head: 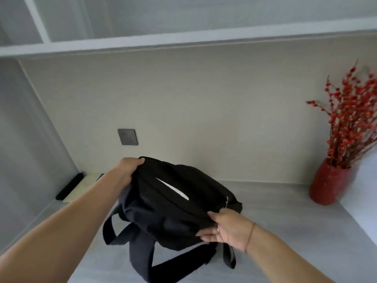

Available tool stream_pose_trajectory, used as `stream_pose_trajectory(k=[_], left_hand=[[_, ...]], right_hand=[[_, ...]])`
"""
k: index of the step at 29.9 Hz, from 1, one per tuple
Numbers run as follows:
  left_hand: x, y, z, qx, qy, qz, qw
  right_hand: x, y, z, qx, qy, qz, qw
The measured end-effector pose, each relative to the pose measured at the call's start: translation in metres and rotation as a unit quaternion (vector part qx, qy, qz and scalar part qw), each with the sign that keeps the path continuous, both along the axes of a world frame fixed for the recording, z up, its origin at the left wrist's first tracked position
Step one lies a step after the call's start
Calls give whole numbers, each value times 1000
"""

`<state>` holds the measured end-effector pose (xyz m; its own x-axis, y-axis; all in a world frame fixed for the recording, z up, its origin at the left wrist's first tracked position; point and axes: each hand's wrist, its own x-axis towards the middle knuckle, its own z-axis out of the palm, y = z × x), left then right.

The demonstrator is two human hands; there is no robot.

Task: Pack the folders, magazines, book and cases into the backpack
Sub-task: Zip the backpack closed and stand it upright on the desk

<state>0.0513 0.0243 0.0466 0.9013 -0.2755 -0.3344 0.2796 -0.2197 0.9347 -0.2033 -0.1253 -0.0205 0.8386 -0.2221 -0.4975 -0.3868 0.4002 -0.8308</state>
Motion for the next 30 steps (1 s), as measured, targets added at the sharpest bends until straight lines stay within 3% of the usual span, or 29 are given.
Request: stream_pose_trajectory(k=[4, 7, 11, 13, 15, 17, 20, 24, 28, 30], left_hand=[[32, -29, 39, 37, -47, -68, 996], [50, -65, 62, 78, -124, -130, 981], [51, -102, 67, 108, -176, -236, 949], [46, -115, 66, 114, -192, -267, 938], [39, -133, 65, 121, -206, -297, 925], [29, -148, 65, 122, -221, -319, 913], [11, -166, 67, 129, -246, -357, 892], [-19, -183, 76, 181, -289, -423, 840], [-42, -183, 85, 276, -388, -406, 780], [-55, -177, 88, 359, -459, -364, 727]], right_hand=[[15, 36, 15, 54, -23, 9, 998], [29, 45, 25, 71, 8, 47, 996], [41, 2, 25, -92, 64, 135, 984], [51, -36, 23, -214, 91, 82, 969], [68, -74, 21, -355, 75, -38, 931], [87, -101, 28, -396, 7, -108, 912], [116, -127, 46, -396, -74, -70, 913], [133, -150, 58, -393, -96, -4, 915], [130, -166, 43, -482, -45, -128, 865], [125, -172, 34, -490, -10, -196, 849]])
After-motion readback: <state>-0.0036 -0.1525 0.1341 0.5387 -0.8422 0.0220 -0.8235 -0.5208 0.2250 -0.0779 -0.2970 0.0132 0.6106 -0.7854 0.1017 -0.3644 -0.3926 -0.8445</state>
